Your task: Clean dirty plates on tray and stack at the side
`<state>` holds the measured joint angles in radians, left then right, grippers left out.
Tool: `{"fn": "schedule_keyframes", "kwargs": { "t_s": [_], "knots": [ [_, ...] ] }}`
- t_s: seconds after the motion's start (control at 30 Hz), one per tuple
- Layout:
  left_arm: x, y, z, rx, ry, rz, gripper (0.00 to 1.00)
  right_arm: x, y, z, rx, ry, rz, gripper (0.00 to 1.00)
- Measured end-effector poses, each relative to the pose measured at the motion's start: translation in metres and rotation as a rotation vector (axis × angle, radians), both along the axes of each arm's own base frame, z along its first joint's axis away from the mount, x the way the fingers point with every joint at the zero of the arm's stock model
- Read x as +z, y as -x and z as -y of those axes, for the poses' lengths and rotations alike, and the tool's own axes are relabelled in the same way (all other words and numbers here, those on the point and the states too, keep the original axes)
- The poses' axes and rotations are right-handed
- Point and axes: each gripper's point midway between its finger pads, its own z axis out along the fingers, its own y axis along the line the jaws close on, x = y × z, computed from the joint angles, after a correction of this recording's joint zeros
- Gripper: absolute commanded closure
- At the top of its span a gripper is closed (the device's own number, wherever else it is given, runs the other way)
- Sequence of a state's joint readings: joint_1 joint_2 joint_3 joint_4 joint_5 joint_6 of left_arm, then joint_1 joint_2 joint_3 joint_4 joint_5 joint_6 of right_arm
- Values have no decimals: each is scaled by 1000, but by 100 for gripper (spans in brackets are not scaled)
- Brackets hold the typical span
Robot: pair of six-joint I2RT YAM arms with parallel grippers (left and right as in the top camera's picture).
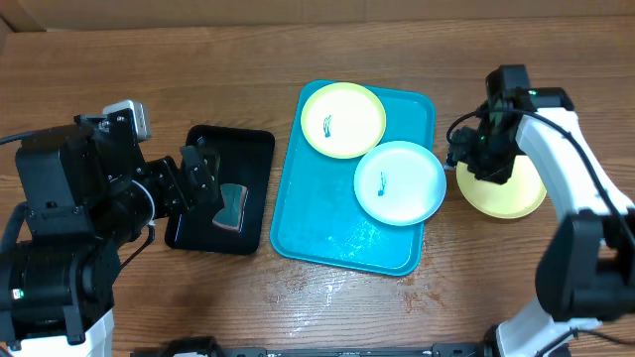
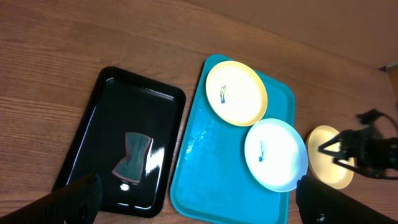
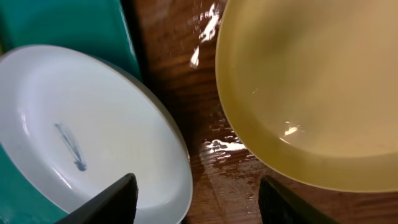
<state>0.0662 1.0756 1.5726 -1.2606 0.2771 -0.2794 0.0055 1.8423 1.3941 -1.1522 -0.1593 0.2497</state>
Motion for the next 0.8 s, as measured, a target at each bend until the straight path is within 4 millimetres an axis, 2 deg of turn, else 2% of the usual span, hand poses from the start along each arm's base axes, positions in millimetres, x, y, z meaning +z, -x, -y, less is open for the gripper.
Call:
{"fn": "schedule_keyframes", "kwargs": {
  "t_s": [0.2,0.23,0.3,0.33,0.5,0.6,0.7,0.8],
  "knots": [
    [1,-1,0,0,0,4,0,-38,14,-22,81,-97,-22,41],
    [1,-1,0,0,0,3,0,-43,14,-25,88,-105,-13,46],
    [1,-1,0,0,0,4,0,-54,18,-28,86,-113,-7,68],
    [1,-1,0,0,0,4,0,-60,24,-31,85,-127,-16,73],
    [1,-1,0,0,0,4,0,-57,29,-39,75,-170,-26,86],
    [1,-1,0,-1,-1,4,0,-52,36,-41,81,-169,-36,87],
    [-2,-1,0,-9,-10,-4,0,-36,44,-51,120,-165,-13,87],
    [-11,-2,0,-24,-20,-48,0,-8,48,-72,195,-170,63,90]
  ]
}}
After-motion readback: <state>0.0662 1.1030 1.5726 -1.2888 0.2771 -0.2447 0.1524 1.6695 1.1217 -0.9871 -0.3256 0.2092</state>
